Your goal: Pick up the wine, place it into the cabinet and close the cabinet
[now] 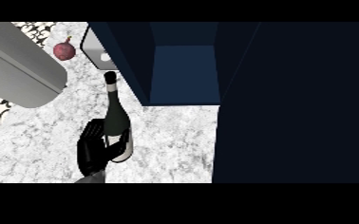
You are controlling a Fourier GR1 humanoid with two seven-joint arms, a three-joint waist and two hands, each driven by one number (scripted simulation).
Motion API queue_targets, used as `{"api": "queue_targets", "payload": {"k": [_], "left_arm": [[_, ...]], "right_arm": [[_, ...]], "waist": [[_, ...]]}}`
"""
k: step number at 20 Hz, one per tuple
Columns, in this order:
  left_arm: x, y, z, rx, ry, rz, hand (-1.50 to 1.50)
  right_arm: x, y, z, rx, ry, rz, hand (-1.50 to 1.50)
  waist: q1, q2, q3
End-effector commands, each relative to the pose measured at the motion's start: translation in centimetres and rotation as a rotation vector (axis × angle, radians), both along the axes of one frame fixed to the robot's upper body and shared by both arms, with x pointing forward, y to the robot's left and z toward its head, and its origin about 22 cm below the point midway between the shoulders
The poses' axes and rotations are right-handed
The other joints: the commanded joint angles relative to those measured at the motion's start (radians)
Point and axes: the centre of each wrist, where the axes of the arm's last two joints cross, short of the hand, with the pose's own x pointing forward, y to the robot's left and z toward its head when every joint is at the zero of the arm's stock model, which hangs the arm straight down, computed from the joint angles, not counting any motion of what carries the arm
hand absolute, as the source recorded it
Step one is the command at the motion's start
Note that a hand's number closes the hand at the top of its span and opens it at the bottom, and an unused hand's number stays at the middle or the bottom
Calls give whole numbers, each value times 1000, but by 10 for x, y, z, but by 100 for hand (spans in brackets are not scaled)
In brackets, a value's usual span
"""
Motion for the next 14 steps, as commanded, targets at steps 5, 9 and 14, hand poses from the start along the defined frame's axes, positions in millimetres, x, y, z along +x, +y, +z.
{"api": "queue_targets", "payload": {"k": [5,9,14], "left_arm": [[-38,47,6,3,-139,-282,150],[-28,21,28,-19,-232,-347,150],[-6,-8,67,-10,-259,-392,150]], "right_arm": [[-39,-13,28,62,-41,52,-150],[-39,-11,26,73,-46,35,-150],[-31,-11,22,62,-52,44,-150]], "waist": [[7,0,1],[6,0,1],[5,2,1]]}}
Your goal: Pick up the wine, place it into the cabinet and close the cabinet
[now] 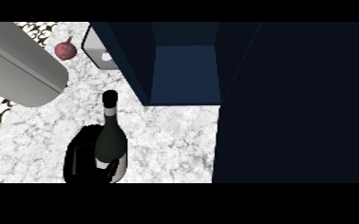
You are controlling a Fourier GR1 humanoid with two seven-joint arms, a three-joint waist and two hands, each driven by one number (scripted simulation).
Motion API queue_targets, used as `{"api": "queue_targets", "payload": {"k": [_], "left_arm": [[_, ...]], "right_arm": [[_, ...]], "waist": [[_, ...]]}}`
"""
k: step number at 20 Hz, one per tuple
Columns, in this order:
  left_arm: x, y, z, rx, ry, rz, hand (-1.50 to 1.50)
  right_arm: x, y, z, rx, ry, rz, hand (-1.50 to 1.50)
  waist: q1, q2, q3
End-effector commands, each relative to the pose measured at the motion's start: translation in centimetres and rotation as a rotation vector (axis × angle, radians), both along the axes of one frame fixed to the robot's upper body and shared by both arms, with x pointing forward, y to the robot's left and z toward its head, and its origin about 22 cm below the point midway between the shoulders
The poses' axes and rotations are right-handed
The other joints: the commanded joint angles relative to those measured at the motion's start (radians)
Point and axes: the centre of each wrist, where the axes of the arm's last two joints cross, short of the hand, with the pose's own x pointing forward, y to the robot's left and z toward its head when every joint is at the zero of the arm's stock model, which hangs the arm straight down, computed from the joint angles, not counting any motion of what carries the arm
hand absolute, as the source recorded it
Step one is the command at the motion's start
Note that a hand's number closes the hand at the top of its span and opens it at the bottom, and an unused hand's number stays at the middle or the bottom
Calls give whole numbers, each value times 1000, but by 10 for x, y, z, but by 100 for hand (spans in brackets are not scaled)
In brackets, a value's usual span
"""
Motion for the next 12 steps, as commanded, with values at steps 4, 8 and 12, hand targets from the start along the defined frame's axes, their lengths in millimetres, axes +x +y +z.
{"api": "queue_targets", "payload": {"k": [4,8,12], "left_arm": [[10,-29,49,-6,-22,-88,150],[15,-70,78,15,-37,-76,150],[31,-101,109,40,-44,-73,150]], "right_arm": [[-38,-7,25,55,-33,48,-150],[-49,-10,30,61,-30,50,-150],[-39,-11,25,72,-40,40,-150]], "waist": [[-2,3,0],[-11,1,0],[-11,4,0]]}}
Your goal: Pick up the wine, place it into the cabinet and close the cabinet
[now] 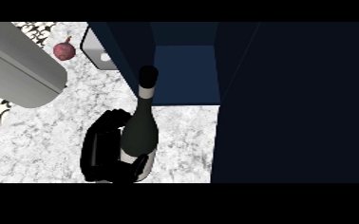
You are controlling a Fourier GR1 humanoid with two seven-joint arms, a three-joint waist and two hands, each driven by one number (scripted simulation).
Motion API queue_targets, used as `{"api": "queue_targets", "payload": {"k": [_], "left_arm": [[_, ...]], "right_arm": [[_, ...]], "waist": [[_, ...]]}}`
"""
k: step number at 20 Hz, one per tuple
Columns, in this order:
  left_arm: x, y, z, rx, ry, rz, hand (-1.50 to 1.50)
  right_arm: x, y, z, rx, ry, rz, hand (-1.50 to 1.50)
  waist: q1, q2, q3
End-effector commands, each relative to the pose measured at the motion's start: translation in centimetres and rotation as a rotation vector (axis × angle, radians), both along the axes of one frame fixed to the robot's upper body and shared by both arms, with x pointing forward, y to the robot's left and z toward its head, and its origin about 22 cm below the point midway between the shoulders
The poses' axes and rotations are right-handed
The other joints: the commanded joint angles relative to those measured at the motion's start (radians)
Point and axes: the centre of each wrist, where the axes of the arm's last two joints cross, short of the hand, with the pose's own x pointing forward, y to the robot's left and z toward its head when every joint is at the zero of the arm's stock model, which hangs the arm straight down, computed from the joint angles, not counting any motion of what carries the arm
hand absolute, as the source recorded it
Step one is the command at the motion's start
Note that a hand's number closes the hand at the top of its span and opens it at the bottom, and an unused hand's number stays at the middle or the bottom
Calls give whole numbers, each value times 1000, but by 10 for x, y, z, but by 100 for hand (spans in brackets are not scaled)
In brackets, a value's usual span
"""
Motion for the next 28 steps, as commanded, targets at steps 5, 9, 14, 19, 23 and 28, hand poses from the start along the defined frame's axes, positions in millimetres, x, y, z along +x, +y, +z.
{"api": "queue_targets", "payload": {"k": [5,9,14,19,23,28], "left_arm": [[26,-54,58,-23,22,-25,150],[31,-59,48,-17,81,18,150],[69,-67,69,13,110,41,150],[73,-80,37,68,136,67,150],[87,-81,24,112,163,88,150],[103,-75,8,87,204,73,150]], "right_arm": [[-37,-11,27,66,-46,28,-150],[-31,-9,31,51,-50,33,-150],[-38,-10,28,60,-59,35,-150],[-42,-17,29,35,-65,24,-150],[-37,-20,32,35,-36,44,-150],[-39,-19,30,29,-48,47,-150]], "waist": [[-6,2,0],[3,4,-1],[-10,3,-1],[-16,4,-1],[-15,7,-1],[-22,8,-2]]}}
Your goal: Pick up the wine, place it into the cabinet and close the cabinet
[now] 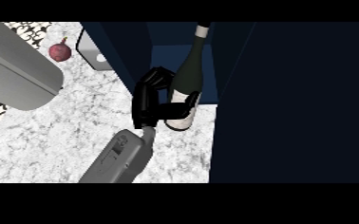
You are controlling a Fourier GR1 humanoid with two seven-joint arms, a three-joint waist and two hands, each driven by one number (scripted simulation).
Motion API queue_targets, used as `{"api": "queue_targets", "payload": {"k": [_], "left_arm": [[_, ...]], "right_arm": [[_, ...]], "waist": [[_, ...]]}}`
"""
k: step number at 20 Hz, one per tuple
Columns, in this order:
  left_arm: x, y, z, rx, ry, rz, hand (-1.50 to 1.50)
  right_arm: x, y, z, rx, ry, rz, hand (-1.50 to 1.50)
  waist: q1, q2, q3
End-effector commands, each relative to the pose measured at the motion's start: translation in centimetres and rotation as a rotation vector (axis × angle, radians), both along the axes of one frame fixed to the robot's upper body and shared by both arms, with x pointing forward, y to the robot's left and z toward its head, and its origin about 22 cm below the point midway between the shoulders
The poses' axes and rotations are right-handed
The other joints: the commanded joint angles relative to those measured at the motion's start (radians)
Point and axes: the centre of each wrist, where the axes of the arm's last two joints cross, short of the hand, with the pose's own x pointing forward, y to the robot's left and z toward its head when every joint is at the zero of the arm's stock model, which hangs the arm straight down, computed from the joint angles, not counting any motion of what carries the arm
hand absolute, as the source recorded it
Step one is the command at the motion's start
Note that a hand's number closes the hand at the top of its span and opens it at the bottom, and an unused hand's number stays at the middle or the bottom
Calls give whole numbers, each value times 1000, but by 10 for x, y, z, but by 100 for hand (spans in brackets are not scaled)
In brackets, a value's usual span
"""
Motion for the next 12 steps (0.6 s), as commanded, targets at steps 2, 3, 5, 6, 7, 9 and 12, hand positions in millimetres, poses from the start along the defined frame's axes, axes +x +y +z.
{"api": "queue_targets", "payload": {"k": [2,3,5,6,7,9,12], "left_arm": [[5,-9,-18,30,30,23,150],[16,-7,-15,17,40,4,150],[-3,-1,-42,3,23,29,150],[1,-5,-44,6,33,30,150],[16,-1,-33,-18,17,44,150],[12,1,-38,-37,27,37,150],[27,-1,-39,-67,51,38,150]], "right_arm": [[-44,-11,32,67,-48,77,-150],[-40,-7,28,96,-33,87,-150],[-32,-1,17,103,-34,57,-150],[-31,-10,24,74,-47,80,-150],[-40,-11,30,76,-63,92,-150],[-49,-13,31,81,-32,81,-150],[-25,-4,17,82,-41,67,-150]], "waist": [[-10,0,0],[-9,1,0],[0,0,-1],[-5,3,0],[-11,2,-1],[-7,-2,0],[-1,2,0]]}}
